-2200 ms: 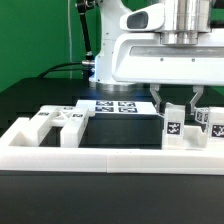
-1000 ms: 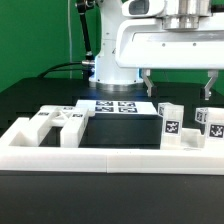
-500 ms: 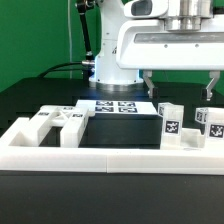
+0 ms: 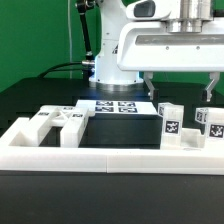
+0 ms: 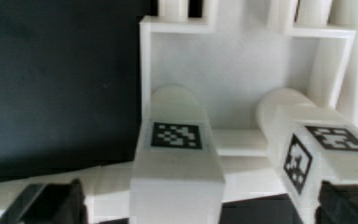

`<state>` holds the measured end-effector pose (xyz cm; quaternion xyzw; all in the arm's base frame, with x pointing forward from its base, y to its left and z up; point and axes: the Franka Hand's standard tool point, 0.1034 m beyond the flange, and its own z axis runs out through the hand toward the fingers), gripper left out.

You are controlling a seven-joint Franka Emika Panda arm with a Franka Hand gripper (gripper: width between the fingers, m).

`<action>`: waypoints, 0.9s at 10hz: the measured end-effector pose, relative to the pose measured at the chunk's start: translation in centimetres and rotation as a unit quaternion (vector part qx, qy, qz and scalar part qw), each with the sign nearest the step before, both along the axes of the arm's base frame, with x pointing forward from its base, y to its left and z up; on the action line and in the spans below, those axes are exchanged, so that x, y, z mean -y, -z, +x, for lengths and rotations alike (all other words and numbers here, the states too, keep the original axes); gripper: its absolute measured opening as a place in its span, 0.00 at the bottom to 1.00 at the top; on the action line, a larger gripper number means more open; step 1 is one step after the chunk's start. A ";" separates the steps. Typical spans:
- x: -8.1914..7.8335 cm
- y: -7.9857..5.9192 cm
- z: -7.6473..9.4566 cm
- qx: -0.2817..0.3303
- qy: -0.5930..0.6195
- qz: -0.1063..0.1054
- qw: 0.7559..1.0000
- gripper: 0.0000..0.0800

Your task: Assemble chair

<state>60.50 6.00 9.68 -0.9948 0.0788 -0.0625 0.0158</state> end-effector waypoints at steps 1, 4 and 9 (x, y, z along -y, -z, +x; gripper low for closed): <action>0.0 0.1 -0.1 -0.001 0.000 0.000 1.000 0.81; 0.2 1.9 -1.2 0.005 -0.004 -0.007 1.000 0.81; 0.4 4.4 -1.7 0.009 -0.006 -0.016 1.000 0.81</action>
Offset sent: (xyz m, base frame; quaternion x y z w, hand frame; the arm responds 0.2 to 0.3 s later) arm -0.0109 -0.0077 -0.0205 -0.0106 0.0118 0.0117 0.9998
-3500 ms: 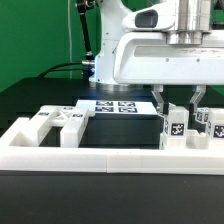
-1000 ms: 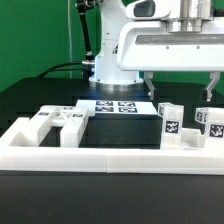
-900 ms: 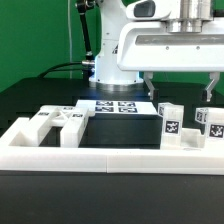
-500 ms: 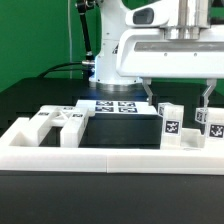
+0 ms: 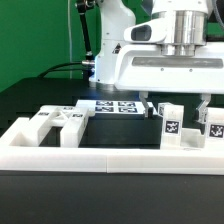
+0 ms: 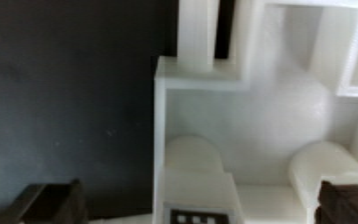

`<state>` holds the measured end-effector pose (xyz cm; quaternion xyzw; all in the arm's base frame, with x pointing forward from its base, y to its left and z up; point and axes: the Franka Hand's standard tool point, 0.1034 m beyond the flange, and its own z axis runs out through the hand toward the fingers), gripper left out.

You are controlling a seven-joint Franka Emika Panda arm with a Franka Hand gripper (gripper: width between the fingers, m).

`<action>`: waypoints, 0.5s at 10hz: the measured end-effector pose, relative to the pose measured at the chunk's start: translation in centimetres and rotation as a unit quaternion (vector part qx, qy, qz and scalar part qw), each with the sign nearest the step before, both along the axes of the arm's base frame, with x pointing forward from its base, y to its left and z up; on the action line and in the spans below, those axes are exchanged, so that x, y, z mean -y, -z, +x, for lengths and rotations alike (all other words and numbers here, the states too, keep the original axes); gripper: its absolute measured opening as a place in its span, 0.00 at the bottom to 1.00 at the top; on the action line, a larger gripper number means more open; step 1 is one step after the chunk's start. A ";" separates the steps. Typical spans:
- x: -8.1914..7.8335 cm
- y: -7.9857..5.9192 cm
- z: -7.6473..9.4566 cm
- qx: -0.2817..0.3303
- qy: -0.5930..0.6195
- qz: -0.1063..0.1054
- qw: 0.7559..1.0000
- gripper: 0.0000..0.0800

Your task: Assemble chair

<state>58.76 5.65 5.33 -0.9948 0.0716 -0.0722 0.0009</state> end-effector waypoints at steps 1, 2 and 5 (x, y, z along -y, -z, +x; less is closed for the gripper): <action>-0.1 0.4 -0.1 -0.001 -0.001 -0.001 1.000 0.81; 0.0 0.9 -0.2 0.000 -0.002 -0.002 1.000 0.81; 0.0 2.1 -0.7 -0.007 -0.003 -0.006 1.000 0.81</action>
Offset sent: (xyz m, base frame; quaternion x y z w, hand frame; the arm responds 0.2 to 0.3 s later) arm -0.0027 0.0033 -0.0132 0.0001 0.0089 0.0101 0.9999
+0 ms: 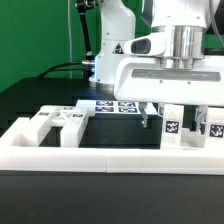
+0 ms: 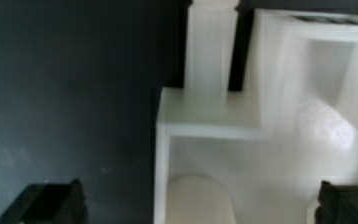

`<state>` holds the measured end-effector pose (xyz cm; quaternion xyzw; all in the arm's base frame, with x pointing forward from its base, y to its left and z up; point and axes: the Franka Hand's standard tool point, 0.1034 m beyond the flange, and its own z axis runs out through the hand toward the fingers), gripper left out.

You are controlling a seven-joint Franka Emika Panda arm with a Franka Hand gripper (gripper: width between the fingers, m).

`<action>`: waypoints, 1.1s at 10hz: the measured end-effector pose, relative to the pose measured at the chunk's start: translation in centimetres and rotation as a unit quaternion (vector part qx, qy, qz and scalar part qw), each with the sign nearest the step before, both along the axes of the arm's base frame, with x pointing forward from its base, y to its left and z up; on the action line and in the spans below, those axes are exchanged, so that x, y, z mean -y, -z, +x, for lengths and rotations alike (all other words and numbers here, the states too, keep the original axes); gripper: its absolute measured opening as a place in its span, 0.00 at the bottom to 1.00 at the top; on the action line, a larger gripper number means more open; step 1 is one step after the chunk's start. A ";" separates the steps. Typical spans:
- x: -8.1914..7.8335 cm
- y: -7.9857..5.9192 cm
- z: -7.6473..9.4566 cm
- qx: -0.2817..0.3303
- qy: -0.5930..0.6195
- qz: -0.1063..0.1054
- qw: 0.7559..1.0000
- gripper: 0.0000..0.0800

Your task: Assemble chair

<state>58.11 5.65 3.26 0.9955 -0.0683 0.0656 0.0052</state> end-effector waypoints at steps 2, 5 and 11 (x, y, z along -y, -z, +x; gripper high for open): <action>0.0 0.6 -0.3 -0.005 -0.001 -0.001 1.000 0.81; 0.2 1.4 -0.7 -0.011 0.000 -0.004 1.000 0.81; 0.2 1.5 -0.7 -0.012 -0.001 -0.004 1.000 0.41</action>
Offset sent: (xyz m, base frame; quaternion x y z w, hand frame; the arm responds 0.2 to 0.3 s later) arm 0.0030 -0.0017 -0.0077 -0.0006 0.0078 -0.0035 1.0000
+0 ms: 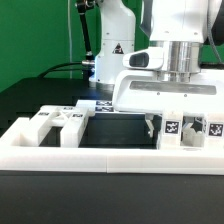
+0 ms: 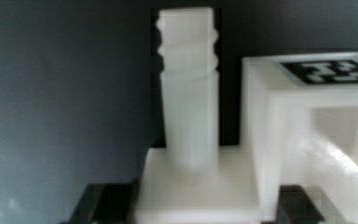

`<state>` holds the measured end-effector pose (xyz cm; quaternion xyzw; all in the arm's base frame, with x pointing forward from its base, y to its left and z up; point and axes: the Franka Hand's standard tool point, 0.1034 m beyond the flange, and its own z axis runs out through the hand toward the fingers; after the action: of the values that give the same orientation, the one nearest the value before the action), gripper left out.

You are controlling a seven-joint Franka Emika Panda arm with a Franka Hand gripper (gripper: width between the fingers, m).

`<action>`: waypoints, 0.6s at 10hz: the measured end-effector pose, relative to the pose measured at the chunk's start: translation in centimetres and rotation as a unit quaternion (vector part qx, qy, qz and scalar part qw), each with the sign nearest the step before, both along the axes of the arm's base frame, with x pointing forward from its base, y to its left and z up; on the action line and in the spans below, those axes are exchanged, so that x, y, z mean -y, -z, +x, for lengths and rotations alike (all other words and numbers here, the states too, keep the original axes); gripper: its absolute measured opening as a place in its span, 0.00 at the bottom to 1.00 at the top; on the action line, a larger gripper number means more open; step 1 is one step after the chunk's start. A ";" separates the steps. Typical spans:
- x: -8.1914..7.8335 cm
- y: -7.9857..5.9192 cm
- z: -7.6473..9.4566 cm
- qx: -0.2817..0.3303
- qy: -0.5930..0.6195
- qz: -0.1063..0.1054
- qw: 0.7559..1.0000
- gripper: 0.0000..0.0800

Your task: Assemble chair

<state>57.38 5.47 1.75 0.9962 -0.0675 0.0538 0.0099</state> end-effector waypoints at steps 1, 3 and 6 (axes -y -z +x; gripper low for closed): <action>0.0 0.0 0.0 0.000 0.000 0.000 1.000 0.41; 0.0 0.0 0.0 0.000 0.000 0.000 1.000 0.41; 0.8 -3.3 0.3 -0.010 0.001 0.007 1.000 0.41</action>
Offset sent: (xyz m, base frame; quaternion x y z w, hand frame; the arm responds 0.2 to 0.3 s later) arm 0.0000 0.0000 0.0000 0.0000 0.0000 0.0000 1.0000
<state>57.69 4.66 5.02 0.9966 -0.0693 0.0437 0.0032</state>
